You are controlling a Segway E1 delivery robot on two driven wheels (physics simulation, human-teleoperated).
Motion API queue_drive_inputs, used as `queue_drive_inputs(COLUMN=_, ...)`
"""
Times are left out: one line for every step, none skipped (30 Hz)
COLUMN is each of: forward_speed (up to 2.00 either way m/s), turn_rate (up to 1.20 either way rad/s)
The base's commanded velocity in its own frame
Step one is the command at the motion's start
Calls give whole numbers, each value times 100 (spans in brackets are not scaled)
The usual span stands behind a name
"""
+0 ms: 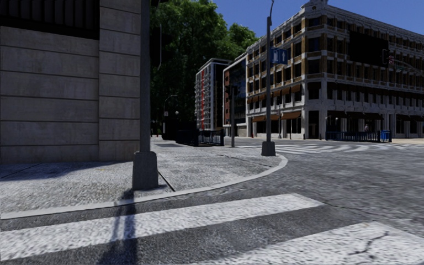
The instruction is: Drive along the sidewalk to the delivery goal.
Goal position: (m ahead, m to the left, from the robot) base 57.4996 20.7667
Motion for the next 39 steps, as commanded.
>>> queue_drive_inputs(forward_speed=200, turn_rate=0)
queue_drive_inputs(forward_speed=200, turn_rate=0)
queue_drive_inputs(forward_speed=200, turn_rate=0)
queue_drive_inputs(forward_speed=200, turn_rate=0)
queue_drive_inputs(forward_speed=200, turn_rate=0)
queue_drive_inputs(forward_speed=200, turn_rate=0)
queue_drive_inputs(forward_speed=200, turn_rate=0)
queue_drive_inputs(forward_speed=200, turn_rate=0)
queue_drive_inputs(forward_speed=200, turn_rate=0)
queue_drive_inputs(forward_speed=200, turn_rate=0)
queue_drive_inputs(forward_speed=200, turn_rate=0)
queue_drive_inputs(forward_speed=200, turn_rate=0)
queue_drive_inputs(forward_speed=200, turn_rate=0)
queue_drive_inputs(forward_speed=200, turn_rate=0)
queue_drive_inputs(forward_speed=200, turn_rate=0)
queue_drive_inputs(forward_speed=200, turn_rate=0)
queue_drive_inputs(forward_speed=200, turn_rate=0)
queue_drive_inputs(forward_speed=200, turn_rate=0)
queue_drive_inputs(forward_speed=200, turn_rate=0)
queue_drive_inputs(forward_speed=200, turn_rate=0)
queue_drive_inputs(forward_speed=200, turn_rate=0)
queue_drive_inputs(forward_speed=200, turn_rate=0)
queue_drive_inputs(forward_speed=200, turn_rate=0)
queue_drive_inputs(forward_speed=200, turn_rate=0)
queue_drive_inputs(forward_speed=200, turn_rate=15)
queue_drive_inputs(forward_speed=200, turn_rate=28)
queue_drive_inputs(forward_speed=200, turn_rate=28)
queue_drive_inputs(forward_speed=200, turn_rate=32)
queue_drive_inputs(forward_speed=200, turn_rate=33)
queue_drive_inputs(forward_speed=200, turn_rate=33)
queue_drive_inputs(forward_speed=200, turn_rate=34)
queue_drive_inputs(forward_speed=200, turn_rate=34)
queue_drive_inputs(forward_speed=200, turn_rate=34)
queue_drive_inputs(forward_speed=200, turn_rate=34)
queue_drive_inputs(forward_speed=200, turn_rate=27)
queue_drive_inputs(forward_speed=200, turn_rate=13)
queue_drive_inputs(forward_speed=200, turn_rate=13)
queue_drive_inputs(forward_speed=200, turn_rate=0)
queue_drive_inputs(forward_speed=200, turn_rate=0)
